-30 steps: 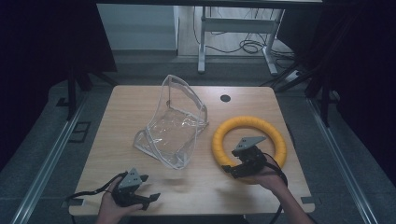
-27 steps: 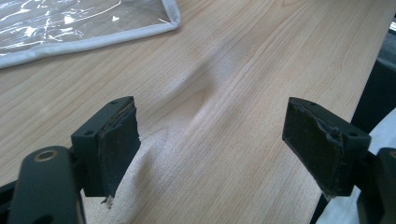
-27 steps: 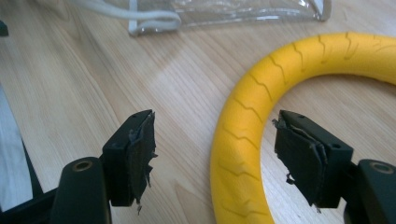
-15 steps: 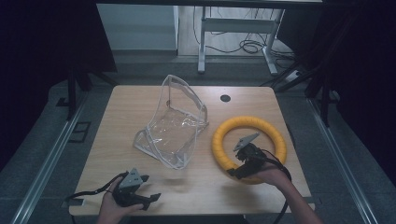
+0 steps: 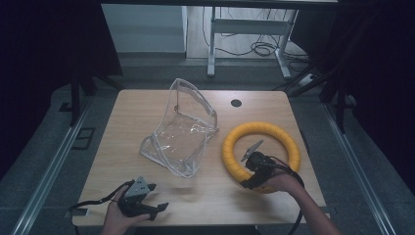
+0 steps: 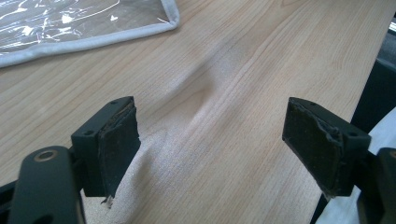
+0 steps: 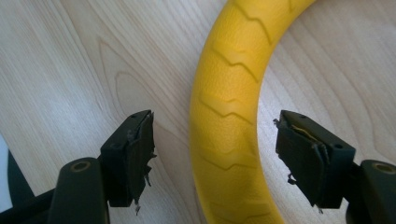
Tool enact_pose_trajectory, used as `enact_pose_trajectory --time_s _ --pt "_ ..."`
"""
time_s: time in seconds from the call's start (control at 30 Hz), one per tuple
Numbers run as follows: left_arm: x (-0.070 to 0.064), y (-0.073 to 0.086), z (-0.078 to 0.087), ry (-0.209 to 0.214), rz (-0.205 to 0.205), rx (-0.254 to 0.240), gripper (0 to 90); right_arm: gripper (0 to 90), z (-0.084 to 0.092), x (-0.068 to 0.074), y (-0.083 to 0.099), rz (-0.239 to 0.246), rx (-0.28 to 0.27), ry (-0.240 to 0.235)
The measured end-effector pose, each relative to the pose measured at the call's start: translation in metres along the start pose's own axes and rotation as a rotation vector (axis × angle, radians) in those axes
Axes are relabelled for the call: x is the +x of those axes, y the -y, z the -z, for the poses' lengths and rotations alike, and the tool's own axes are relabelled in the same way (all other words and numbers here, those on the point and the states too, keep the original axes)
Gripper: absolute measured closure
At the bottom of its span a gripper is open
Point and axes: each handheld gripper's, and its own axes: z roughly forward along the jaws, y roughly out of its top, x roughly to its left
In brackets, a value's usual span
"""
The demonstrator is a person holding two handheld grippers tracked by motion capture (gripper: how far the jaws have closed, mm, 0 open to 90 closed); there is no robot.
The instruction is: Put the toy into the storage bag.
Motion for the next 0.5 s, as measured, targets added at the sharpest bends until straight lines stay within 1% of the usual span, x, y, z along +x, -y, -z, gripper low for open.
enact_pose_trajectory --time_s 0.13,0.2,0.23,0.4,0.5 --pt "0.000 0.000 0.000 0.001 0.000 0.000 18.5 28.8 -0.006 0.001 -0.003 0.018 0.050 -0.003" --pt "0.000 0.000 0.000 0.000 -0.001 0.001 18.5 29.1 -0.011 0.000 -0.005 0.033 0.089 0.002" --pt "0.000 0.000 0.000 -0.001 -0.001 0.001 18.5 29.1 -0.011 0.000 -0.005 0.033 0.089 0.002" --pt "0.000 0.000 -0.001 0.001 0.000 0.002 18.5 31.2 -0.021 -0.002 -0.006 0.052 0.136 -0.001" --pt "0.000 0.000 -0.001 0.001 -0.001 0.003 18.5 31.5 -0.025 -0.001 -0.008 0.062 0.168 0.001"
